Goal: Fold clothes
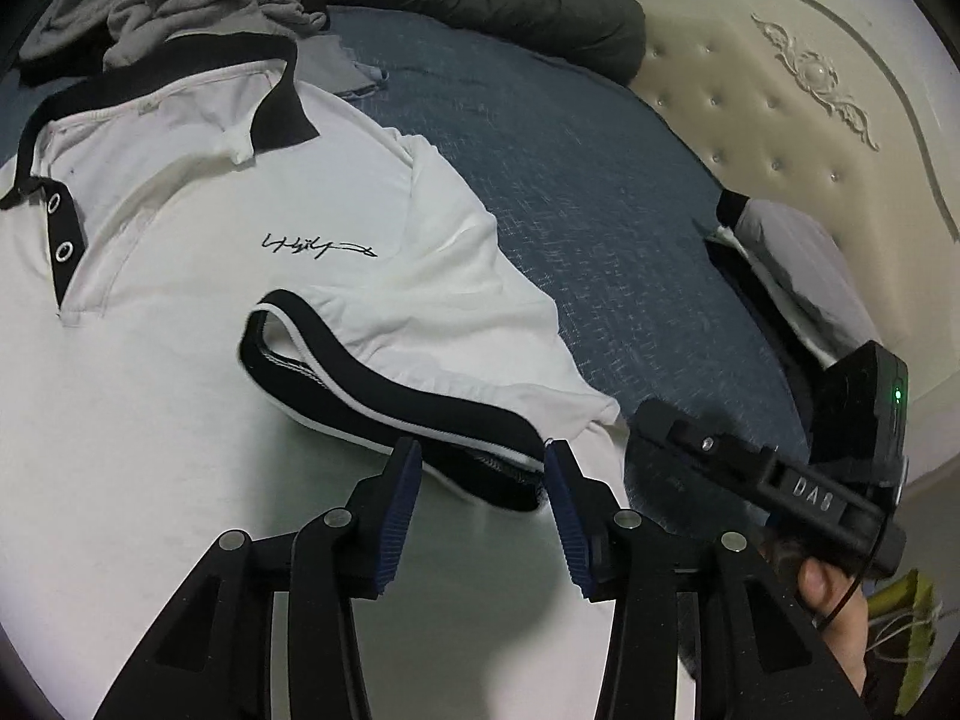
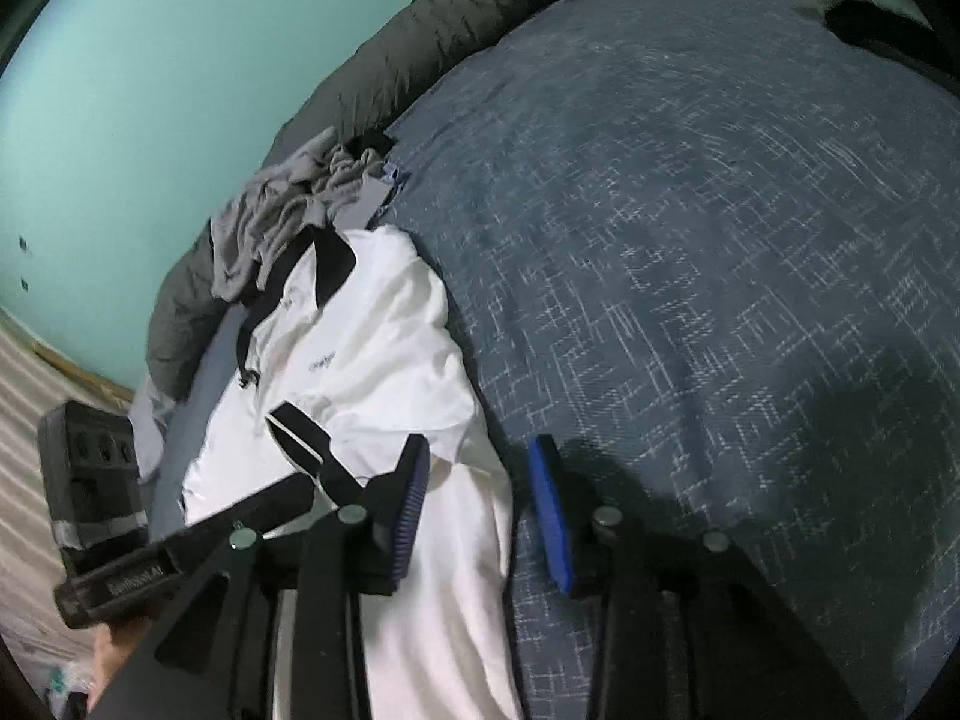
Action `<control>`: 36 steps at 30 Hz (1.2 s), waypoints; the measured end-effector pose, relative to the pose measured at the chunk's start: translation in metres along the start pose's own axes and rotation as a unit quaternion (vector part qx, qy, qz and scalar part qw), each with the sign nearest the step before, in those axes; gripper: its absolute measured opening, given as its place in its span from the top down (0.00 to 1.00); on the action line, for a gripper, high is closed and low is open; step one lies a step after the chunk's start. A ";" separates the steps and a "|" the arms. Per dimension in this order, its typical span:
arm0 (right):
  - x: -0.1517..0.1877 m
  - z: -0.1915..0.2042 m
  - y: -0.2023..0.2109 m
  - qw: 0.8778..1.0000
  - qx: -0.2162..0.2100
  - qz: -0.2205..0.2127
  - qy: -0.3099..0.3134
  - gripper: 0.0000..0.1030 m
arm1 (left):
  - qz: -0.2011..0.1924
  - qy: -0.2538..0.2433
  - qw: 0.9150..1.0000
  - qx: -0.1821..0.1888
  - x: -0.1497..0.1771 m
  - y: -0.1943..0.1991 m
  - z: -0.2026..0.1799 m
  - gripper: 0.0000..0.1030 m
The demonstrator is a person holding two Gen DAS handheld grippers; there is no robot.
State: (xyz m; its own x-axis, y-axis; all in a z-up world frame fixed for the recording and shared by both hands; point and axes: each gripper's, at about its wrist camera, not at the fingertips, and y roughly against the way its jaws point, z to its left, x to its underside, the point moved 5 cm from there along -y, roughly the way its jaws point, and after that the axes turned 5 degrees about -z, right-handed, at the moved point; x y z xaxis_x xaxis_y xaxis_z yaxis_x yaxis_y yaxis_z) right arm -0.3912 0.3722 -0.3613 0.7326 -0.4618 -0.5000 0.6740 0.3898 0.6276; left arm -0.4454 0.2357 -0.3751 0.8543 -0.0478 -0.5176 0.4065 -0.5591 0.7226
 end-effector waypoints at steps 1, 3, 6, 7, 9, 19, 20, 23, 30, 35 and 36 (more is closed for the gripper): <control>0.000 -0.001 -0.002 1.000 0.000 0.003 0.000 0.66 | 0.001 -0.002 1.000 0.003 0.001 -0.001 -0.002 0.55; 0.001 -0.002 -0.005 1.000 0.001 0.008 0.000 0.66 | 0.004 -0.012 1.000 0.006 0.004 -0.003 -0.008 0.55; 0.002 -0.002 -0.009 1.000 0.002 0.014 0.005 0.66 | 0.010 -0.024 1.000 0.013 0.009 -0.008 -0.017 0.55; 0.002 -0.002 -0.010 1.000 0.003 0.013 0.008 0.66 | 0.010 -0.024 1.000 0.014 0.009 -0.010 -0.018 0.55; 0.002 0.000 -0.012 1.000 0.003 0.012 0.015 0.66 | 0.010 -0.024 1.000 0.015 0.009 -0.013 -0.018 0.58; 0.003 0.004 -0.020 0.998 0.018 0.007 0.053 0.91 | 0.020 -0.055 0.998 0.024 0.018 -0.012 -0.024 0.99; 0.003 0.003 -0.018 0.998 0.019 0.006 0.053 0.97 | 0.020 -0.055 0.998 0.025 0.019 -0.010 -0.024 0.99; 0.003 0.001 -0.017 0.998 0.024 0.007 0.055 0.99 | 0.023 -0.054 0.998 0.028 0.021 -0.005 -0.023 0.99; 0.008 -0.003 -0.016 0.998 0.034 0.017 0.053 0.99 | 0.035 -0.034 0.998 0.029 0.029 -0.001 -0.018 0.99; 0.011 -0.005 -0.018 0.998 0.029 0.035 0.041 0.99 | 0.042 -0.033 0.998 0.019 0.033 -0.009 -0.017 0.98; 0.012 -0.004 -0.018 0.998 0.028 0.035 0.041 0.99 | 0.042 -0.033 0.998 0.016 0.032 -0.008 -0.017 0.98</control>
State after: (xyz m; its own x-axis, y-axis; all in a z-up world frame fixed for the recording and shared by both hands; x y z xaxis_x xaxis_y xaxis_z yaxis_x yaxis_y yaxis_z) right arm -0.3943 0.3630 -0.3805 0.7841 -0.3674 -0.5002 0.6168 0.3723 0.6935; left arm -0.4160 0.2524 -0.3900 0.8612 -0.1487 -0.4860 0.3236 -0.5770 0.7499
